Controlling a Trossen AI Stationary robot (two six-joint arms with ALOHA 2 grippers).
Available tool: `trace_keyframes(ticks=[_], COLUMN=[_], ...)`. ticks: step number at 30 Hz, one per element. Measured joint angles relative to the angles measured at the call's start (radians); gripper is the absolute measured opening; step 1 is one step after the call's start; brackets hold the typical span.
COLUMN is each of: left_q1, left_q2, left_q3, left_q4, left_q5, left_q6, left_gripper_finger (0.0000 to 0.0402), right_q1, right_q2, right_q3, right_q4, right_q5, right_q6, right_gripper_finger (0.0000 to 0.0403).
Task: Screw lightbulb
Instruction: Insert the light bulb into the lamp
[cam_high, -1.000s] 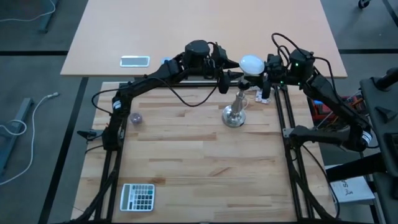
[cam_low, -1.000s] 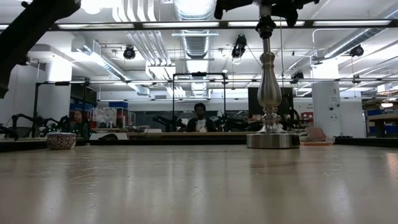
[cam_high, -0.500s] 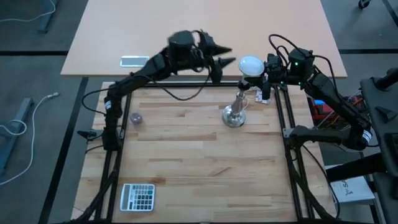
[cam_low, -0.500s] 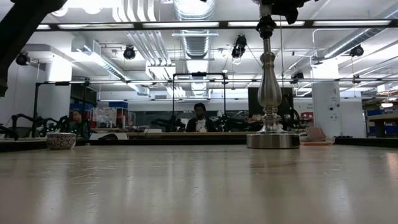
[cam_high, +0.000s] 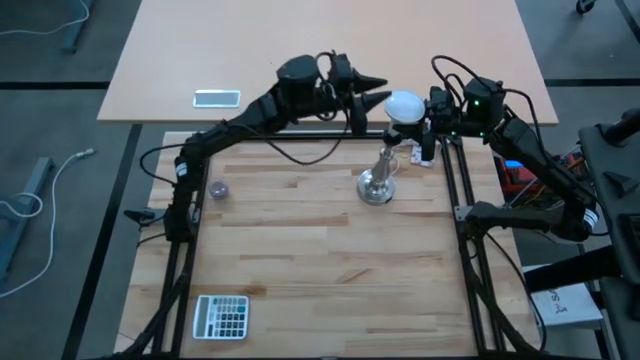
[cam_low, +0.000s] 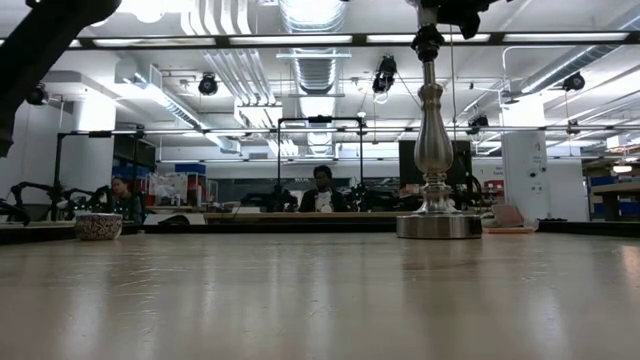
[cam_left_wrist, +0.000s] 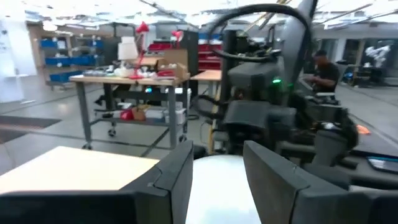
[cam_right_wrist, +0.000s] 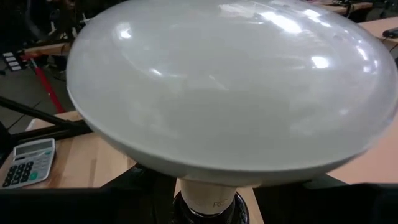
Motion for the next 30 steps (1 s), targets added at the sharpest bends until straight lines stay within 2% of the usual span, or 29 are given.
trace_keyframes(ticks=[3, 16, 30], left_q1=[-0.008, -0.009, -0.01], left_q2=[0.013, 0.037, 0.036], left_q3=[0.0, 0.003, 0.003], left_q4=[0.005, -0.08, -0.109], left_q5=[0.028, 0.02, 0.017], left_q6=[-0.024, -0.037, -0.034], left_gripper_finger=[0.0128, 0.0121, 0.0111], right_q1=[0.006, 0.027, 0.028], right_q2=[0.011, 0.02, 0.018], right_q3=[0.0, 0.018, 0.017], right_q4=[0.004, -0.001, -0.058], right_q5=[0.003, 0.012, 0.004], right_q6=[0.002, 0.004, 0.01], right_gripper_finger=[0.0161, 0.0164, 0.0225])
